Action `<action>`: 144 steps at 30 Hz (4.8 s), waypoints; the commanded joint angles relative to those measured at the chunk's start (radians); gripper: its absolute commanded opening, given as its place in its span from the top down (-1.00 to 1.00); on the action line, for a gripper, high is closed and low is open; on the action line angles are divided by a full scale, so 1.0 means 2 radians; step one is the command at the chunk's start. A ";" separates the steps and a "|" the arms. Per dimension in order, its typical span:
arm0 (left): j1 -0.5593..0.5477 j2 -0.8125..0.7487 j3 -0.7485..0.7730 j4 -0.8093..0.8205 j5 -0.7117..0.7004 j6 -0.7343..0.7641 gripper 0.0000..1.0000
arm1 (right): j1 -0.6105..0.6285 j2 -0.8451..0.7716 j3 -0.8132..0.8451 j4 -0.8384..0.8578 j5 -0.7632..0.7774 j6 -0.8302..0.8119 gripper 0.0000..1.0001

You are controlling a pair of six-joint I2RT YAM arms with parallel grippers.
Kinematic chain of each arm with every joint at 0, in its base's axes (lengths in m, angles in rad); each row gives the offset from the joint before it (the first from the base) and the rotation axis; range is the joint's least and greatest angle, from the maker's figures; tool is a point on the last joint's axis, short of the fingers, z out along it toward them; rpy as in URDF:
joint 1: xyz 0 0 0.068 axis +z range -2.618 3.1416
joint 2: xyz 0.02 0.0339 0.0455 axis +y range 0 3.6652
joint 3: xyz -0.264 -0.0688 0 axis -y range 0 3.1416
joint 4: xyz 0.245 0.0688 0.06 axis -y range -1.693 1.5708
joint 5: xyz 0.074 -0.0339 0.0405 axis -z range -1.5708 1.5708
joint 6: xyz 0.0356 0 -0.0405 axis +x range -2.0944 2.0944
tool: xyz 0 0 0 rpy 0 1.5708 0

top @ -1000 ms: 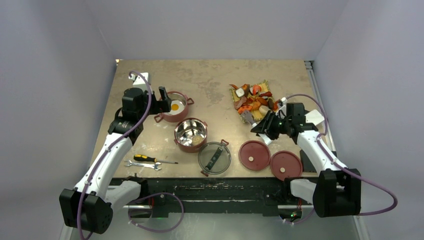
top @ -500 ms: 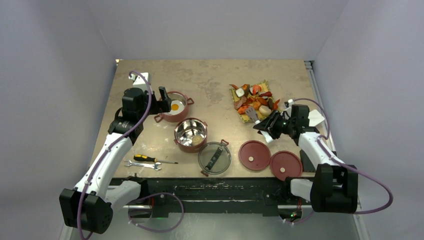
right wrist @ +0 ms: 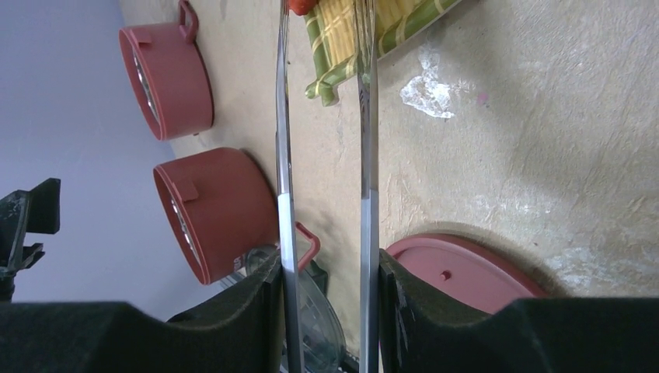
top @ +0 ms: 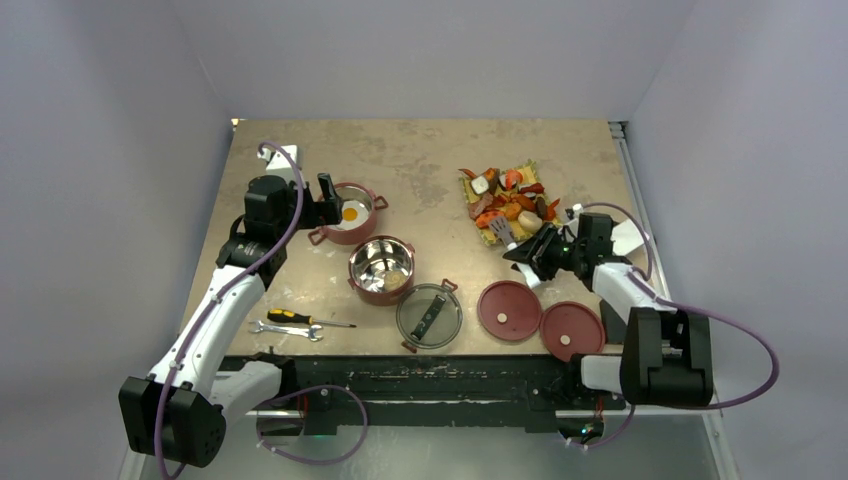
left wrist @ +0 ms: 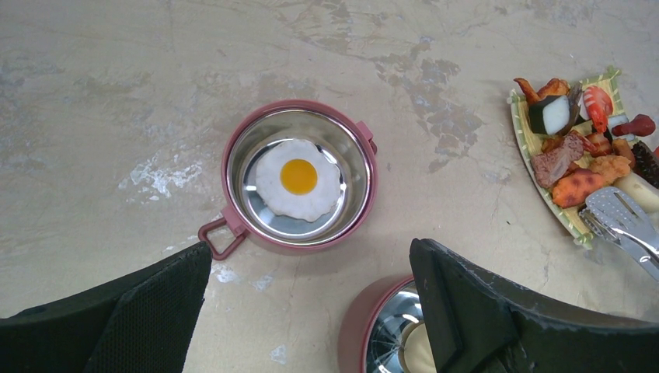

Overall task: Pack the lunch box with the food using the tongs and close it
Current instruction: Pick up the fake food from the plate, then place the fake food in the packing box.

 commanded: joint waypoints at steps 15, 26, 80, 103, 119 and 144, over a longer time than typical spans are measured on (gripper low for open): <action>0.003 0.001 0.001 0.018 -0.005 -0.006 -0.99 | -0.002 0.055 0.016 0.119 -0.028 0.025 0.13; 0.003 0.003 0.000 0.018 -0.006 -0.006 -0.99 | -0.001 0.061 0.012 0.145 -0.044 0.040 0.29; 0.003 -0.007 -0.002 0.020 -0.009 -0.006 -0.99 | 0.245 -0.019 0.181 -0.059 -0.002 -0.115 1.00; 0.003 -0.010 -0.002 0.022 -0.008 -0.008 -0.99 | 0.343 0.044 0.221 -0.101 0.036 -0.133 0.69; 0.003 -0.010 -0.002 0.021 -0.007 -0.008 -0.99 | 0.345 0.060 0.231 -0.104 0.024 -0.144 0.15; 0.003 -0.022 -0.005 0.024 -0.019 -0.008 -0.99 | 0.217 -0.023 0.231 -0.147 0.068 -0.117 0.25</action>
